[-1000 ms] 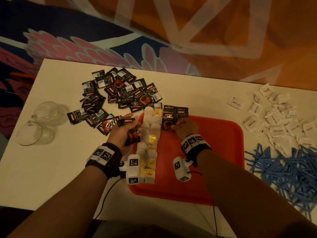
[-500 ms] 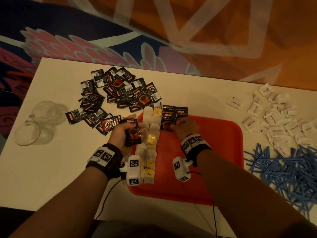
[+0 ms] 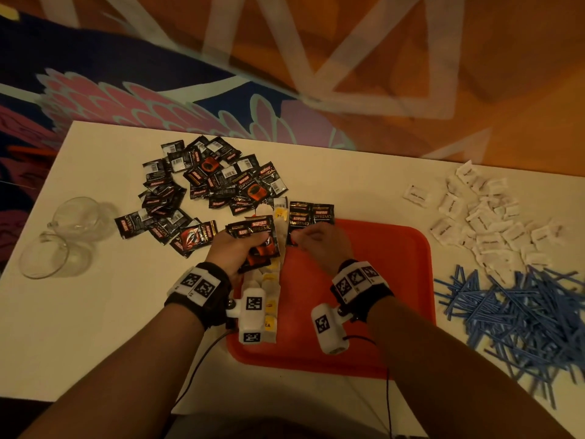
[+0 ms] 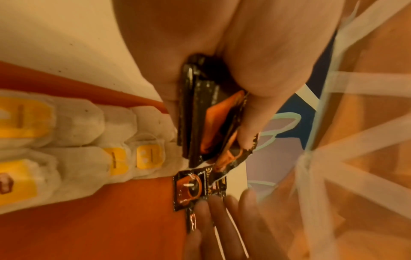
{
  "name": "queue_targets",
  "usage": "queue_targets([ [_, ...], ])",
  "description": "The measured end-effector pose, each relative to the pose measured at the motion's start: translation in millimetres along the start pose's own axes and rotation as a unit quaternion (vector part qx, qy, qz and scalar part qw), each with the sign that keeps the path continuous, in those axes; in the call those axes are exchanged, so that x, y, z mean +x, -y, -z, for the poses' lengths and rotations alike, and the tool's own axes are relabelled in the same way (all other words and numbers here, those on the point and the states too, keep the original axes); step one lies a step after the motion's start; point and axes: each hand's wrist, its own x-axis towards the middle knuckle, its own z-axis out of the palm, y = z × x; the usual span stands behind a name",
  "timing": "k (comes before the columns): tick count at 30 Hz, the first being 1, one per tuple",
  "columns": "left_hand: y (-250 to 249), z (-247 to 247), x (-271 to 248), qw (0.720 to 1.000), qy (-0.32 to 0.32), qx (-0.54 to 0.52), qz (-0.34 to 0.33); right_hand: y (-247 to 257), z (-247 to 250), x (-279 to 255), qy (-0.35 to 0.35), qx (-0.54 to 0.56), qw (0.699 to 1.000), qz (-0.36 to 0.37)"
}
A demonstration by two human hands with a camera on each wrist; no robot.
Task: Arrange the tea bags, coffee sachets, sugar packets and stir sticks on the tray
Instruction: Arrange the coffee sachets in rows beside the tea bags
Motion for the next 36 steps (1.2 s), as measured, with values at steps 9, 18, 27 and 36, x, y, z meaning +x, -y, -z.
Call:
queue_targets([
  [9,-14,-21,-13,0.996,0.039,0.007,-0.084,15,-4,-28,0.078,0.019,0.996,0.027],
  [18,-13,-30,-15,0.981,-0.017,0.04,-0.188,14,5,-30,0.091,0.023,0.993,0.075],
  [27,-9,-33,-12,0.982,0.022,0.076,-0.171,0,13,-27,0.074,0.031,0.993,0.082],
  [36,-11,-49,6,0.975,-0.013,0.105,-0.195,-22,17,-9,0.037,-0.053,0.997,0.041],
])
